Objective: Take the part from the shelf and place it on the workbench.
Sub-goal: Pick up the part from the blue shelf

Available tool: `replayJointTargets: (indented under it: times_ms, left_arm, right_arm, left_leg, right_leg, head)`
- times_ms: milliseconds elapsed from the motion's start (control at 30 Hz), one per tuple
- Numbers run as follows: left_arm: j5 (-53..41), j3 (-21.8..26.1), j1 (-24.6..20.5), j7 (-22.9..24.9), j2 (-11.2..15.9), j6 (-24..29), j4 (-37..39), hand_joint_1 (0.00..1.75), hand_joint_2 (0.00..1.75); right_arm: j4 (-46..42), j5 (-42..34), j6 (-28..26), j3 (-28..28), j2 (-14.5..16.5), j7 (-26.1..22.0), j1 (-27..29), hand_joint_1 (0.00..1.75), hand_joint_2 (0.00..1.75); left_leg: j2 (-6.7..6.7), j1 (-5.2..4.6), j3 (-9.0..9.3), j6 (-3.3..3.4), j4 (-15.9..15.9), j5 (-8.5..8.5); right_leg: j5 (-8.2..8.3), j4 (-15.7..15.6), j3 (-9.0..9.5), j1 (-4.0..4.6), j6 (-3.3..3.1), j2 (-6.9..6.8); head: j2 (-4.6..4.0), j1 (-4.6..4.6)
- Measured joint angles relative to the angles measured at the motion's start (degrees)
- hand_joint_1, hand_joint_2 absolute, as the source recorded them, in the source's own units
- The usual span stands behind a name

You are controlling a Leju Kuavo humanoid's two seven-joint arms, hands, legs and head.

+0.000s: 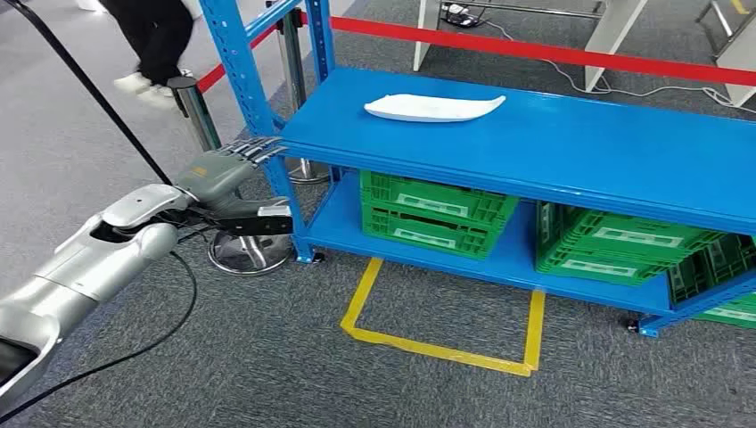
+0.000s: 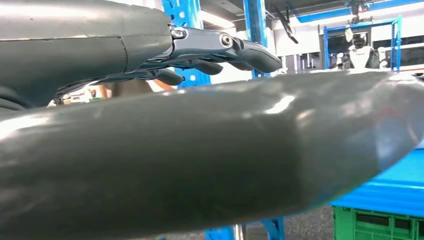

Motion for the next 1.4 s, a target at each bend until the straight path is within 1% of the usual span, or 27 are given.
replayJointTargets:
  times_ms: [100,133,167,233,300,333,400,433,467,500,567,633,700,800,833,900,933,967,1000,1033,1067,1133,1167,1267,1300,1333,1400]
  left_arm:
    - [0.05,-0.1,0.03,0.01,-0.09,0.1,0.07,0.0,0.0]
    - [0.07,-0.15,0.06,0.01,-0.1,0.12,0.13,0.0,0.0]
    - [0.09,-0.19,0.09,-0.01,-0.12,0.13,0.19,0.0,0.0]
    - [0.23,-0.2,0.03,-0.15,-0.11,0.11,0.26,0.0,0.0]
    - [0.52,-0.21,-0.26,-0.44,-0.19,-0.01,0.3,0.0,0.0]
    - [0.67,-0.28,-0.44,-0.57,-0.31,-0.15,0.35,0.0,0.0]
    - [0.81,-0.58,-0.7,-0.74,-0.75,-0.6,0.62,0.0,0.0]
    - [0.84,-0.79,-0.78,-0.79,-1.05,-0.83,0.84,0.0,0.0]
    - [0.84,-1.09,-0.95,-0.84,-1.39,-1.1,1.15,0.0,0.0]
    - [0.84,-1.44,-1.3,-0.92,-1.75,-1.38,1.51,0.0,0.0]
    - [0.85,-2.22,-2.51,-1.04,-2.41,-1.88,2.36,0.0,0.0]
    - [0.94,-3.16,-4.08,-1.18,-3.03,-2.36,3.33,0.0,0.0]
    - [1.1,-4.21,-5.44,-1.38,-3.78,-2.93,4.29,0.0,0.0]
    - [1.22,-5.58,-7.41,-1.56,-5.47,-3.69,5.37,0.0,0.0]
    - [1.23,-5.99,-8.05,-1.57,-6.05,-3.85,5.66,0.0,0.0]
    - [1.23,-6.75,-8.84,-1.57,-6.97,-4.01,6.23,0.0,0.0]
    - [1.23,-7.07,-8.96,-1.57,-7.34,-4.07,6.51,0.0,0.0]
    - [1.23,-7.37,-9.0,-1.57,-7.63,-4.11,6.77,0.0,0.0]
    - [1.23,-7.63,-9.03,-1.57,-7.9,-4.15,6.99,0.0,0.0]
    - [1.23,-7.85,-9.09,-1.58,-8.14,-4.21,7.2,0.0,0.0]
    - [1.23,-8.05,-9.23,-1.58,-8.36,-4.31,7.38,0.0,0.0]
    - [1.3,-8.46,-9.82,-1.57,-8.67,-4.7,7.73,0.0,0.0]
    - [1.44,-8.68,-10.19,-1.55,-8.75,-4.97,7.92,0.0,0.0]
    - [1.97,-9.26,-10.99,-1.35,-8.92,-5.62,8.32,0.0,0.0]
    - [2.05,-9.45,-11.23,-1.29,-8.93,-5.73,8.39,0.0,0.0]
    - [2.12,-9.64,-11.46,-1.25,-8.94,-5.79,8.46,0.0,0.0]
    - [2.2,-9.97,-11.72,-1.16,-8.89,-5.85,8.68,0.0,0.0]
  right_arm:
    - [0.02,0.02,-0.01,0.01,-0.01,0.11,0.1,0.0,0.0]
    - [0.05,0.03,-0.02,0.01,-0.02,0.19,0.14,0.0,0.0]
    - [0.09,0.08,-0.03,0.02,-0.02,0.26,0.19,0.0,0.0]
    - [0.16,0.21,-0.03,0.03,0.03,0.39,0.22,0.0,0.0]
    - [0.17,0.37,-0.02,0.02,0.11,0.64,0.1,0.0,0.0]
    - [0.17,0.47,-0.02,0.02,0.14,0.78,-0.04,0.0,0.0]
    - [0.17,0.74,0.06,0.01,0.14,0.87,-0.27,0.0,0.0]
    - [0.17,0.92,0.14,0.01,0.15,0.85,-0.31,0.0,0.0]
    - [0.18,1.11,0.23,0.01,0.15,0.83,-0.29,0.0,0.0]
    - [0.19,1.31,0.32,0.01,0.15,0.83,-0.28,0.0,0.0]
    - [0.22,1.7,0.46,0.0,0.15,0.83,-0.33,0.0,0.0]
    - [0.23,2.12,0.59,-0.01,0.15,0.8,-0.48,0.0,0.0]
    - [0.24,2.53,0.76,-0.02,0.15,0.79,-0.55,0.0,0.0]
    - [0.24,3.11,0.95,-0.07,0.14,0.79,-0.59,0.0,0.0]
    - [0.25,3.2,0.97,-0.07,0.14,0.78,-0.63,0.0,0.0]
    - [0.26,3.26,1.0,-0.09,0.15,0.79,-0.63,0.0,0.0]
    - [0.26,3.27,1.01,-0.1,0.15,0.8,-0.58,0.0,0.0]
    - [0.26,3.28,1.01,-0.14,0.15,0.81,-0.52,0.0,0.0]
    - [0.26,3.31,1.02,-0.17,0.14,0.81,-0.49,0.0,0.0]
    - [0.26,3.35,1.04,-0.2,0.14,0.81,-0.49,0.0,0.0]
    - [0.26,3.39,1.07,-0.22,0.13,0.81,-0.52,0.0,0.0]
    - [0.27,3.52,1.17,-0.24,0.13,0.81,-0.61,0.0,0.0]
    - [0.28,3.63,1.21,-0.25,0.13,0.81,-0.61,0.0,0.0]
    - [0.3,4.05,1.27,-0.29,0.15,0.81,-0.56,0.0,0.0]
    - [0.3,4.15,1.27,-0.31,0.16,0.81,-0.57,0.0,0.0]
    - [0.3,4.2,1.27,-0.33,0.18,0.81,-0.58,0.0,0.0]
    - [0.3,4.23,1.27,-0.46,0.18,0.81,-0.58,0.0,0.0]
  left_leg:
    - [-0.06,-0.25,1.28,-0.22,-0.03,-1.16]
    - [-0.11,-0.34,1.68,-0.48,-0.11,-1.71]
    - [-0.16,-0.4,2.05,-0.78,-0.02,-2.02]
    - [-0.22,-0.4,2.62,-1.35,0.33,-2.21]
    - [-0.18,-0.31,1.68,-1.83,3.17,-2.24]
    - [-0.14,-0.18,0.14,-2.15,5.99,-2.97]
    - [-0.1,0.18,-3.99,-2.83,12.48,-5.94]
    - [-0.09,0.34,-5.71,-3.09,14.5,-7.2]
    - [-0.09,0.46,-6.73,-3.25,15.01,-7.35]
    - [-0.08,0.54,-6.92,-3.3,13.64,-5.94]
    - [-0.07,0.59,-5.38,-3.1,7.0,-0.41]
    - [-0.04,0.32,-4.08,-2.58,1.59,2.53]
    - [-0.07,0.0,-4.03,-1.85,0.51,2.65]
    - [-0.09,0.37,-3.57,-0.75,-0.16,3.4]
    - [-0.06,0.53,-3.41,-0.45,-0.4,3.49]
    - [0.0,0.52,-3.37,-0.09,-0.46,3.42]
    - [0.02,0.49,-3.37,-0.03,-0.45,3.37]
    - [0.03,0.48,-3.36,-0.01,-0.44,3.32]
    - [0.02,0.49,-3.32,-0.05,-0.42,3.26]
    - [0.01,0.52,-3.23,-0.17,-0.39,3.18]
    - [-0.01,0.54,-3.12,-0.37,-0.33,3.04]
    - [-0.07,0.33,-3.09,-0.94,-0.05,2.7]
    - [-0.1,0.21,-3.13,-1.22,0.03,2.63]
    - [-0.11,0.23,-3.07,-1.97,0.08,2.45]
    - [-0.09,0.29,-3.35,-2.26,0.91,1.77]
    - [-0.06,0.35,-4.17,-2.54,2.85,0.54]
    - [-0.03,0.45,-7.51,-2.94,10.15,-3.0]
  right_leg:
    - [5.81,-7.47,1.93,0.48,-1.03,0.01]
    - [7.19,-9.54,2.76,0.7,-1.38,0.03]
    - [7.73,-10.52,3.32,0.83,-1.7,0.06]
    - [7.62,-10.81,4.61,0.77,-2.11,0.06]
    - [7.58,-11.17,5.69,0.48,-2.6,0.02]
    - [7.36,-11.31,6.12,0.36,-2.81,0.06]
    - [6.67,-11.33,6.69,0.35,-3.0,0.15]
    - [6.3,-11.31,7.0,0.36,-2.95,0.22]
    - [5.93,-11.28,7.38,0.36,-2.89,0.28]
    - [5.57,-11.25,7.81,0.35,-2.82,0.33]
    - [4.94,-11.22,8.72,0.35,-2.63,0.39]
    - [4.64,-11.25,8.99,0.37,-2.22,0.44]
    - [4.53,-11.37,8.85,0.38,-1.6,0.44]
    - [3.3,-10.13,8.01,0.38,-0.53,0.32]
    - [2.05,-7.9,6.82,0.33,-0.21,0.28]
    - [-1.14,-0.6,3.02,0.12,0.28,0.23]
    - [-2.17,2.73,1.18,0.02,0.47,0.22]
    - [-2.26,4.46,0.05,-0.05,0.64,0.21]
    - [-1.24,3.99,0.0,-0.12,0.74,0.19]
    - [0.67,1.33,1.1,-0.18,0.79,0.14]
    - [2.87,-2.72,2.96,-0.27,0.81,0.04]
    - [5.17,-9.49,6.58,-0.26,0.56,-0.11]
    - [5.36,-11.02,7.47,-0.22,0.31,-0.13]
    - [5.24,-11.44,7.84,-0.19,-0.78,-0.02]
    - [5.28,-11.52,7.95,-0.28,-1.17,0.0]
    - [5.31,-11.61,8.06,-0.39,-1.51,0.01]
    - [5.23,-11.64,8.17,-0.43,-1.93,0.02]
  head:
    - [0.0,0.01]
    - [0.0,-0.02]
    - [0.0,-0.02]
    - [0.0,-0.05]
    - [0.0,-0.15]
    - [0.0,-0.22]
    - [0.0,-0.34]
    - [0.0,-0.35]
    - [0.0,-0.34]
    - [0.0,-0.34]
    - [0.0,-0.28]
    - [0.0,-0.22]
    - [0.0,-0.2]
    - [0.0,-0.08]
    - [0.0,-0.01]
    - [0.0,0.11]
    - [0.0,0.1]
    - [0.0,0.1]
    - [0.0,0.11]
    - [0.0,0.11]
    - [0.0,0.12]
    - [0.0,0.1]
    - [0.0,0.08]
    - [0.0,0.03]
    - [0.0,-0.04]
    - [0.0,-0.11]
    - [0.0,-0.26]
